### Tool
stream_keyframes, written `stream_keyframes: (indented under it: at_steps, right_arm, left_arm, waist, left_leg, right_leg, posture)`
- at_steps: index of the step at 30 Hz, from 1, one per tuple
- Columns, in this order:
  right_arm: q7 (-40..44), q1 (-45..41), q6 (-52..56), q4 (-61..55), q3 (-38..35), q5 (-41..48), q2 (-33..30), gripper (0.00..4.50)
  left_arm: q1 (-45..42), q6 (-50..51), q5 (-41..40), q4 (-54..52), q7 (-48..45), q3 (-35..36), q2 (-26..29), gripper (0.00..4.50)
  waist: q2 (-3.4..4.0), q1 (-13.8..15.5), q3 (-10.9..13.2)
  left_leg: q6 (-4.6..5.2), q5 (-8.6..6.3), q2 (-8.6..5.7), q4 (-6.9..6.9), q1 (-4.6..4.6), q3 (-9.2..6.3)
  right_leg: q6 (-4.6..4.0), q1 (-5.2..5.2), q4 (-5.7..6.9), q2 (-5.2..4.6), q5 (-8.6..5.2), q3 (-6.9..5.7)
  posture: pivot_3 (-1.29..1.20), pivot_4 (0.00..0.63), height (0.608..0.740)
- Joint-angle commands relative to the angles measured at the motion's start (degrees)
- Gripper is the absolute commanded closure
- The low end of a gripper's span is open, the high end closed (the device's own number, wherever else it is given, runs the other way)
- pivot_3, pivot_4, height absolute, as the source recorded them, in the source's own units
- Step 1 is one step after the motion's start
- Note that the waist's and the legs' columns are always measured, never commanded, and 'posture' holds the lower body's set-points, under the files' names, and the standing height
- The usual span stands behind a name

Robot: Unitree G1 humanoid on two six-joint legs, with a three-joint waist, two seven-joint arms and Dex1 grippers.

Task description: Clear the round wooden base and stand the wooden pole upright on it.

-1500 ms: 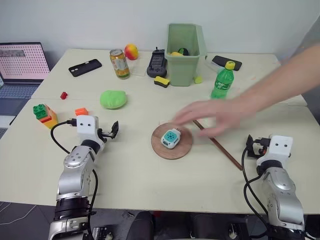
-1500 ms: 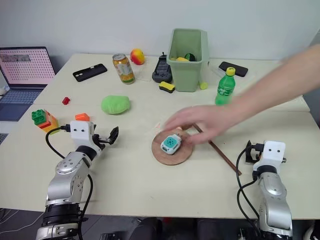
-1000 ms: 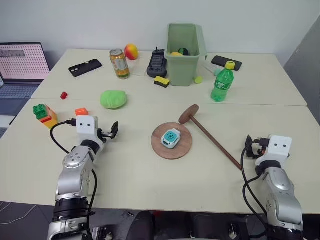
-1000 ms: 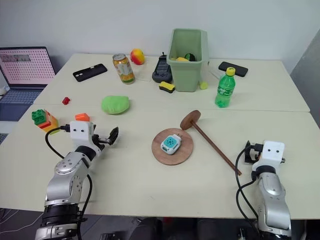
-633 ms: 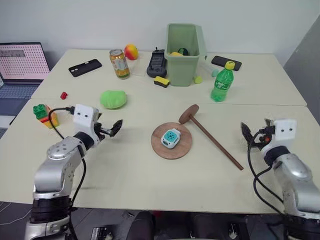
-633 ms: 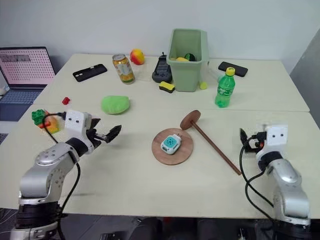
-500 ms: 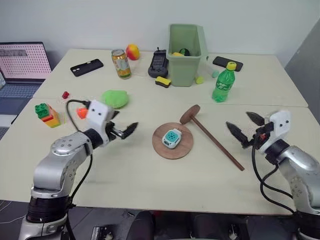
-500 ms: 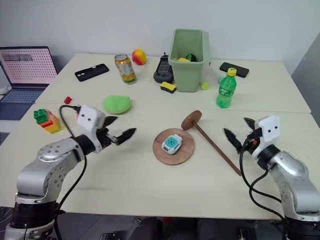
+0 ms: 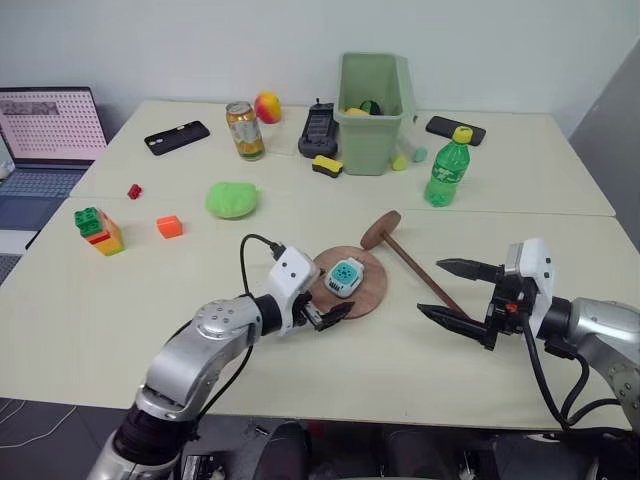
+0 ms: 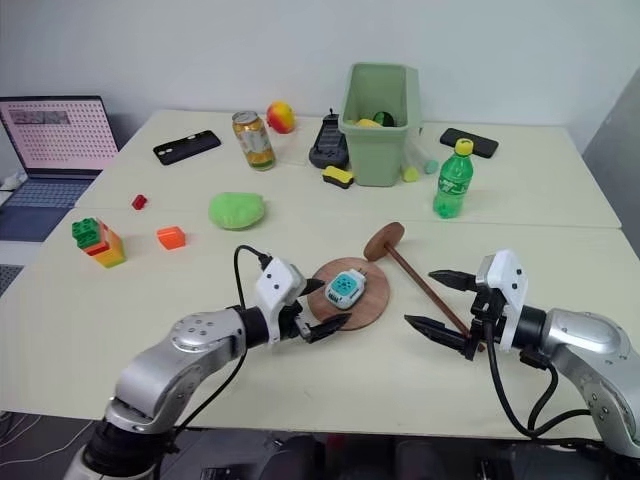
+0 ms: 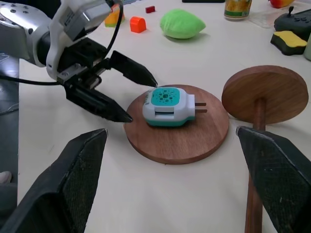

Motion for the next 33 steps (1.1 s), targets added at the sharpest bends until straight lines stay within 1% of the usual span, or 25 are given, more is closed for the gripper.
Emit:
stream_keyframes:
  at_steps: [1, 9, 12, 15, 16, 17, 19, 23, 29, 31, 33]
  right_arm:
    - [-1.44, 2.36, 0.43, -3.84, -3.50, 2.26, -0.02, 0.04]
    - [-4.04, 4.93, 1.36, -6.74, -4.98, 3.85, 0.11, 0.04]
    - [-4.81, 5.49, 1.43, -7.43, -4.96, 4.13, 0.18, 0.04]
    - [-5.43, 5.41, 1.40, -7.51, -4.82, 4.42, 0.16, 0.04]
    - [-5.58, 5.39, 1.38, -7.51, -4.81, 4.57, 0.13, 0.00]
    - [-5.82, 4.99, 1.30, -7.30, -4.48, 4.46, 0.18, 0.00]
    - [-6.07, 4.53, 1.19, -7.03, -4.09, 4.31, 0.21, 0.00]
    - [-6.45, 3.81, 1.43, -6.69, -3.94, 4.78, 0.01, 0.00]
    - [-6.60, 2.26, 1.79, -6.00, -3.36, 5.12, -0.21, 0.00]
    - [-6.71, 1.38, 1.94, -5.76, -2.77, 5.15, -0.10, 0.00]
    - [-6.81, 0.50, 2.07, -5.63, -2.11, 5.23, 0.14, 0.00]
  left_arm:
    - [-3.62, -5.43, 6.06, 5.25, 1.98, -4.95, -3.73, 0.00]
    - [-5.08, -9.79, 13.63, 9.50, 3.38, -8.97, -6.20, 0.00]
    - [-5.49, -10.84, 16.36, 10.92, 5.10, -8.51, -6.86, 0.00]
    - [-5.61, -11.22, 16.79, 11.72, 5.26, -7.24, -7.55, 0.00]
    - [-5.60, -11.28, 16.83, 11.83, 5.10, -7.07, -7.73, 0.37]
    - [-5.78, -11.33, 16.58, 12.31, 4.87, -6.67, -8.09, 0.48]
    - [-6.00, -11.38, 16.32, 12.89, 4.60, -6.24, -8.52, 0.97]
    - [-5.70, -9.94, 15.17, 12.33, 3.90, -5.37, -9.71, 1.65]
    - [-4.57, -7.70, 14.17, 10.38, 3.64, -4.11, -10.27, 1.69]
    - [-4.49, -6.94, 13.75, 9.55, 3.36, -3.11, -9.70, 1.69]
    - [-4.51, -6.11, 14.44, 8.72, 6.19, 0.80, -9.18, 1.69]
  waist:
    - [-0.01, 0.44, 0.01]
    - [-0.02, 0.65, 0.01]
    - [-0.02, 0.80, 0.01]
    - [-0.02, 0.82, 0.01]
    - [-0.02, 0.82, 0.01]
    - [-0.02, 0.82, 0.01]
    - [-0.02, 0.82, 0.01]
    - [-0.02, 0.82, 0.01]
    - [-0.02, 0.82, 0.01]
    - [-0.02, 0.78, 0.01]
    - [-0.02, 0.75, 0.01]
  left_leg:
    - [0.00, 0.00, -0.05, 0.02, 0.00, 0.02]
    - [0.01, 0.00, 0.01, 0.00, 0.03, 0.02]
    - [0.00, 0.00, -0.01, 0.01, 0.02, 0.02]
    - [0.01, 0.00, -0.02, 0.01, 0.03, 0.01]
    - [0.01, 0.00, -0.01, 0.01, 0.03, 0.01]
    - [0.01, 0.00, -0.01, 0.01, 0.04, 0.01]
    - [0.00, 0.00, -0.01, 0.01, 0.03, 0.01]
    - [0.00, 0.00, -0.02, 0.01, 0.03, 0.02]
    - [0.00, 0.00, -0.01, 0.01, 0.02, 0.01]
    - [0.00, 0.00, -0.01, 0.01, 0.03, 0.00]
    - [0.01, 0.00, 0.00, 0.01, 0.04, 0.00]
  right_leg:
    - [0.00, 0.01, 0.00, -0.01, 0.00, 0.01]
    - [0.00, 0.01, 0.00, 0.03, 0.00, 0.04]
    - [0.00, 0.01, -0.01, 0.02, 0.00, 0.05]
    - [0.00, 0.03, -0.01, 0.01, 0.00, 0.05]
    - [0.00, 0.03, -0.01, 0.01, 0.00, 0.04]
    - [0.00, 0.03, -0.01, 0.02, 0.00, 0.04]
    - [0.00, 0.03, -0.01, 0.02, 0.00, 0.03]
    - [0.01, 0.03, -0.02, 0.01, 0.00, 0.03]
    - [0.01, 0.03, -0.03, 0.02, 0.00, 0.03]
    - [0.01, 0.03, -0.03, 0.01, 0.00, 0.03]
    - [0.01, 0.03, -0.02, 0.02, 0.00, 0.04]
  posture:
    - [0.00, 0.150, 0.740]
    - [0.00, 0.150, 0.740]
    - [0.00, 0.150, 0.740]
    - [0.00, 0.150, 0.740]
    - [0.00, 0.150, 0.740]
    - [0.00, 0.150, 0.740]
    - [0.00, 0.150, 0.740]
    - [0.00, 0.150, 0.740]
    - [0.00, 0.150, 0.740]
    - [0.00, 0.150, 0.740]
    - [0.00, 0.150, 0.740]
